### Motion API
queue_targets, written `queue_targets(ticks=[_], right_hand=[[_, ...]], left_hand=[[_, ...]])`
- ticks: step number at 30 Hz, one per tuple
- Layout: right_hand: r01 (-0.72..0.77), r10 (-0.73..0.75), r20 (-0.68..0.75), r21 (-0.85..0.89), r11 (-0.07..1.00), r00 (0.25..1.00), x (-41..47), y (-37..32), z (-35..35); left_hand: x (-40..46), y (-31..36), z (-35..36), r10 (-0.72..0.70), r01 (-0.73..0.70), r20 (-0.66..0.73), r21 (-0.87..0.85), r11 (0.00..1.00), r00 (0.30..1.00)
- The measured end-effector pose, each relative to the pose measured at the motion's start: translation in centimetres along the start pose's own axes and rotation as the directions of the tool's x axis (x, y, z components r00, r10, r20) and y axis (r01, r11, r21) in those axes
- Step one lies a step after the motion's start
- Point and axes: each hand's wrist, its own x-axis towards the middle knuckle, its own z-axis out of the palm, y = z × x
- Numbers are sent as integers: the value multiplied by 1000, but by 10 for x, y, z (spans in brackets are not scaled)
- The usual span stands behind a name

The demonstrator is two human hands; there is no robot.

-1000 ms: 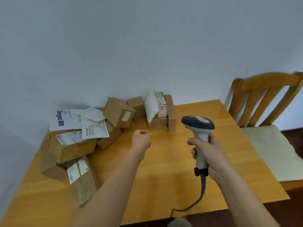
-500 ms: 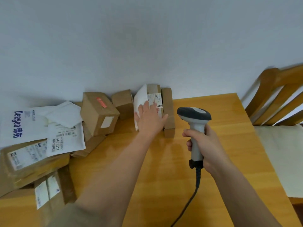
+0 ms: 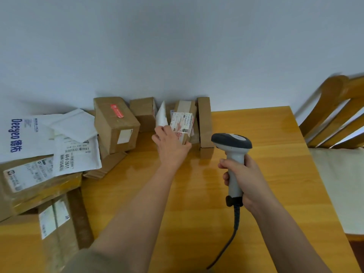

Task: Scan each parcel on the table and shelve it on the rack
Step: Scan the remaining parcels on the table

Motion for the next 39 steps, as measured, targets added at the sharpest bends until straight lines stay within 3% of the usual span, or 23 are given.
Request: queue_targets(ticks=[4,11,14,18,23,26,30,36,39], right_hand=[[-2,2,3,-17,1000,1000,-13,5,8],[-18,21,54,-49,999,998,-36,19,34],[-28,34,86,-64,998,996,-44,26,45],[-40,47,104,-77,996,993,-51,33,53],[-35,44,107,-87,996,993,-45,28,53],[-12,20,105,-76,997,994,-34,20,46],[26,-21,111,-42,999,994,-22,8,37],[41,-33,144,-53,998,989,-15,-3,26],[48,-40,131,-66,997,991,-18,-4,23]], left_hand=[[-37,-35,-5,-36,43,41,-166,985,998],[-93,-111,-12,-183,244,207,-325,913,961],[-100,-138,-21,-257,302,190,-275,913,948],[-103,-147,-35,-385,396,119,-83,915,915],[-88,-134,-28,-212,213,-60,6,977,975],[-70,-107,-20,-4,3,8,101,995,1000],[-42,-66,-5,198,-218,169,108,970,965],[-8,-41,15,155,-257,406,212,943,901],[-16,-50,14,172,-296,405,268,917,898]])
